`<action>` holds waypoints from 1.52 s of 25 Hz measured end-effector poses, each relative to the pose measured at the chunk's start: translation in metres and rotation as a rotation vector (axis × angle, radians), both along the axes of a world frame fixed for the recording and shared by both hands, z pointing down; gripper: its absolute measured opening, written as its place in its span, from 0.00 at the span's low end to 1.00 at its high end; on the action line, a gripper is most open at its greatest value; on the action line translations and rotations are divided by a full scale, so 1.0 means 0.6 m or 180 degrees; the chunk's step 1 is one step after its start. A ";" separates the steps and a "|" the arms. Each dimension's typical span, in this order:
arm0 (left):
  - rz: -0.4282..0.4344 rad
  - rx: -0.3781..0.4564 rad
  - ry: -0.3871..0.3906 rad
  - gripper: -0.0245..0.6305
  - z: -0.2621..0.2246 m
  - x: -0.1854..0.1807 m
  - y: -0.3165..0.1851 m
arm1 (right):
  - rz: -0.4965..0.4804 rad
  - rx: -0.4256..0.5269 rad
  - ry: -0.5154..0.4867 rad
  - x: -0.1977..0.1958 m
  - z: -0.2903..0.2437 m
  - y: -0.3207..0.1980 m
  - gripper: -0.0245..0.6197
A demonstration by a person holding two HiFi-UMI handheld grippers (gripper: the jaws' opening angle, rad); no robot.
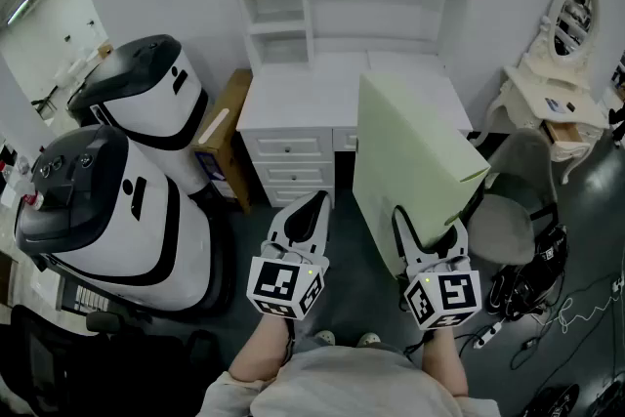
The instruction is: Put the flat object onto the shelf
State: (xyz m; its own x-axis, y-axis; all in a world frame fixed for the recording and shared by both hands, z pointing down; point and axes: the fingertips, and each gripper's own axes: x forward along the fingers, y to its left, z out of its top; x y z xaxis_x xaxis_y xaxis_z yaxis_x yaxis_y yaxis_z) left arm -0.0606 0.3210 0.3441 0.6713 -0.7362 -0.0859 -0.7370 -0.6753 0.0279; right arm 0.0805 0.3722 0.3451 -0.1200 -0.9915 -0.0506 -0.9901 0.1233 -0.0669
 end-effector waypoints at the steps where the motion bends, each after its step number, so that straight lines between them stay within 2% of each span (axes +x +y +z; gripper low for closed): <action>1: 0.0000 -0.0009 0.0007 0.06 0.001 -0.003 -0.001 | 0.0004 0.0002 -0.0005 -0.003 0.000 0.000 0.48; 18: 0.0009 -0.0053 0.0070 0.06 0.007 -0.039 -0.038 | 0.0065 -0.0020 0.0004 -0.033 0.007 -0.031 0.48; 28: 0.0022 -0.0008 0.0136 0.06 0.013 -0.111 -0.085 | 0.0154 0.0070 -0.0013 -0.074 0.002 -0.060 0.48; 34: 0.0122 0.0033 0.0148 0.06 0.009 -0.089 -0.127 | 0.0239 0.0045 -0.0031 -0.065 0.002 -0.090 0.48; 38: 0.0094 0.0041 0.0189 0.06 0.005 -0.064 -0.175 | 0.0204 0.0071 -0.0032 -0.042 0.005 -0.140 0.48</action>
State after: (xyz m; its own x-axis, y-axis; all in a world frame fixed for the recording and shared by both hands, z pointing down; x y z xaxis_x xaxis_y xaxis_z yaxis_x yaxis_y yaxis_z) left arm -0.0992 0.2158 0.3471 0.6862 -0.7147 -0.1354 -0.7141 -0.6973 0.0620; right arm 0.0551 0.2881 0.3483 -0.0556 -0.9957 -0.0737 -0.9953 0.0611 -0.0749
